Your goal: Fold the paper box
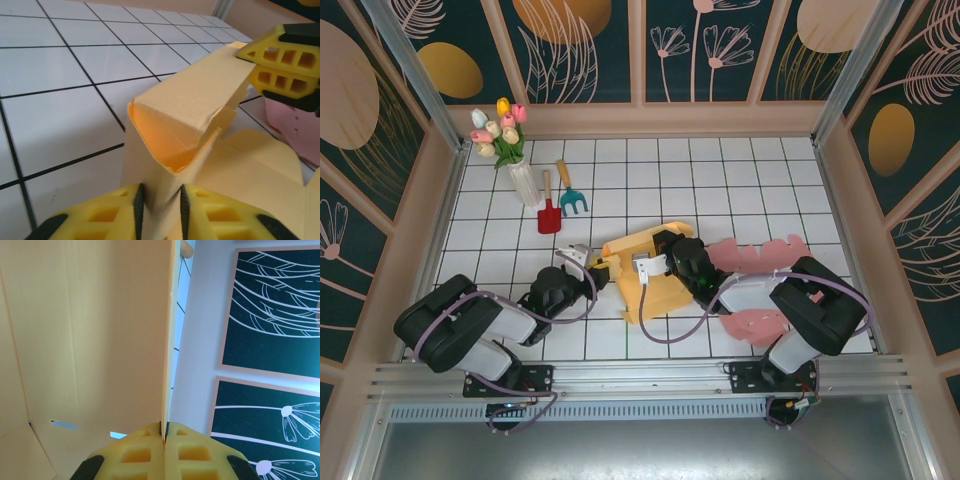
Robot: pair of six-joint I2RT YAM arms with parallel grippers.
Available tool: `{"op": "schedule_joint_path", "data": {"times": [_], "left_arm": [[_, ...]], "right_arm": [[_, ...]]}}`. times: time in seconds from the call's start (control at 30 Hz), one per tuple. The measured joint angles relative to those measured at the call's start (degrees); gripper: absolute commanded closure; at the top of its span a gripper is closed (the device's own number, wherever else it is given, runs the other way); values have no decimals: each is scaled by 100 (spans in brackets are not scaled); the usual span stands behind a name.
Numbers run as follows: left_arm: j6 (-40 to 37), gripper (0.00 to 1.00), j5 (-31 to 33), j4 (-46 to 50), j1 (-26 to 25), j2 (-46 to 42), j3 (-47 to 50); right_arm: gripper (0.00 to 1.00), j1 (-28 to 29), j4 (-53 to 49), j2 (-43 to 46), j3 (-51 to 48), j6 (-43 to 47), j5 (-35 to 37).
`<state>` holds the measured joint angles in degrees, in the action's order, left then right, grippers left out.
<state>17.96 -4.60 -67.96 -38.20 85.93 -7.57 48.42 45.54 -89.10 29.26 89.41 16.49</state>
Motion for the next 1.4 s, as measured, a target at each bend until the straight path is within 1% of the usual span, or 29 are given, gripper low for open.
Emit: {"op": "schedule_joint_path", "data": {"times": [0.1, 0.2, 0.3, 0.37, 0.6, 0.83, 0.97, 1.07, 1.13, 1.17, 1.27, 1.3, 1.4], "left_arm": [[17, 75, -151, -149, -2, 227, -103], [48, 67, -212, -302, -9, 474, -225], [122, 63, -157, -437, -52, 695, -271], [160, 63, -28, -463, -129, 824, -319], [162, 63, 745, -498, -385, 1259, -706], [179, 58, 1510, -498, -490, 1478, -850], [179, 58, 1672, -612, -507, 1725, -975], [179, 61, 1838, -697, -538, 1965, -1130], [179, 64, 1934, -726, -553, 2092, -1207], [179, 69, 2009, -743, -566, 2133, -1224], [164, 94, 2267, -752, -592, 2155, -1235], [151, 100, 2404, -710, -619, 2155, -1252], [181, 100, 2881, -503, -743, 2149, -1366]], "right_arm": [[100, 0, -9, 0, 7, -9, 0], [100, 0, -13, 0, 11, -24, 2], [100, 0, -15, 0, 11, -42, 7], [100, 2, -15, 0, 11, -50, 20], [100, 4, -11, -22, 11, -170, 306], [100, 74, 70, -83, 11, -302, 363], [100, 155, 149, -142, 9, -348, 509], [100, 247, 304, -260, 9, -411, 748], [100, 297, 356, -289, 9, -461, 841], [100, 321, 361, -289, 9, -494, 881], [100, 356, 363, -291, -17, -588, 920], [100, 374, 365, -295, -20, -603, 922], [100, 409, 402, -299, -20, -671, 944]]}}
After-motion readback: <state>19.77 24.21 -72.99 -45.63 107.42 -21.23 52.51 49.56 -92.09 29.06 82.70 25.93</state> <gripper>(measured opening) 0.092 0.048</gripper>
